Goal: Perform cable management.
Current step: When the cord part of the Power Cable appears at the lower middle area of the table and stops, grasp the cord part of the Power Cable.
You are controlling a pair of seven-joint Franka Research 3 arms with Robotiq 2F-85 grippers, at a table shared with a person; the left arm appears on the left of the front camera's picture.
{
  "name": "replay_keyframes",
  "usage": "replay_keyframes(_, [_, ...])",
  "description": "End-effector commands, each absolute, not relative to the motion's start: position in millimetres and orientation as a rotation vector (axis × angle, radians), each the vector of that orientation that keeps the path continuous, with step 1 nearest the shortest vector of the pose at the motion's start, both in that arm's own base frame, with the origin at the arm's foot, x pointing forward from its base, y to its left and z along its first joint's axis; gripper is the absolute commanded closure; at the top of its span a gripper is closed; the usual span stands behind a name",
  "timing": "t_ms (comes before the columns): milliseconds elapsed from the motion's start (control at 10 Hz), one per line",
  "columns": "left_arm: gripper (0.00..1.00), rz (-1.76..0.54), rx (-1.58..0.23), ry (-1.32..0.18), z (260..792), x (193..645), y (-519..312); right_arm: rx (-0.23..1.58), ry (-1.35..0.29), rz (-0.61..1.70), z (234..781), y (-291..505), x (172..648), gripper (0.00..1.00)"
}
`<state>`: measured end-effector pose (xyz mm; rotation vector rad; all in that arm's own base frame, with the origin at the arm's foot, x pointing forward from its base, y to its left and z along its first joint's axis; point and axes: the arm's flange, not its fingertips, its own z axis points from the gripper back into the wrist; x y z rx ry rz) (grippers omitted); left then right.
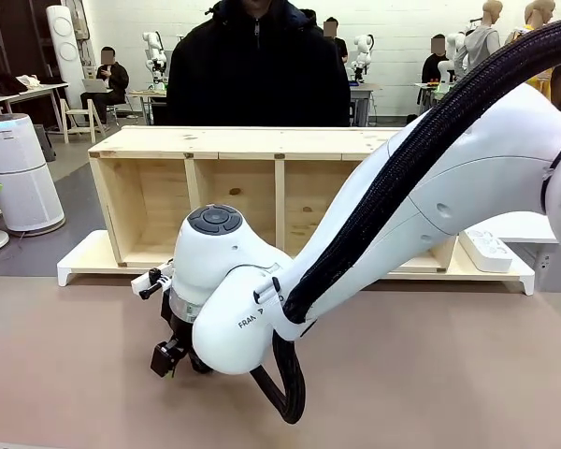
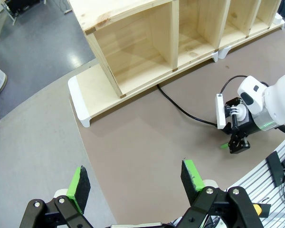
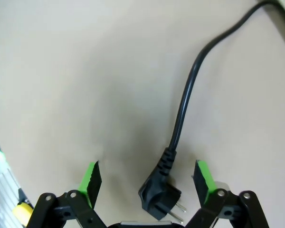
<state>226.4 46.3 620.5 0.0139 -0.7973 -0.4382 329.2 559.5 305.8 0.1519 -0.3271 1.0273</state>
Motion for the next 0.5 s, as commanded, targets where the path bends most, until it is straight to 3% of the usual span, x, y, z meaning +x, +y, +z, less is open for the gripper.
replay_keyframes(0, [0.0, -0.419, 0.019, -0.803, 620.7, 228.7, 47.3, 0.116, -0.333, 0.985, 306.9, 564.7, 328.4, 0.0])
replay_keyframes(200, [0.0, -0.419, 0.019, -0.803, 620.7, 228.7, 47.3, 0.133, -0.354, 0.988, 307.3, 564.2, 331.1, 0.0])
replay_keyframes(300, [0.0, -0.419, 0.019, -0.803, 620.7, 228.7, 47.3, 0.137, -0.377, 0.999, 307.3, 564.1, 331.5, 0.06])
replay_keyframes(400, [0.0, -0.419, 0.019, -0.803, 620.7, 228.7, 47.3, 0.145, -0.416, 1.004, 306.7, 565.4, 334.4, 0.19])
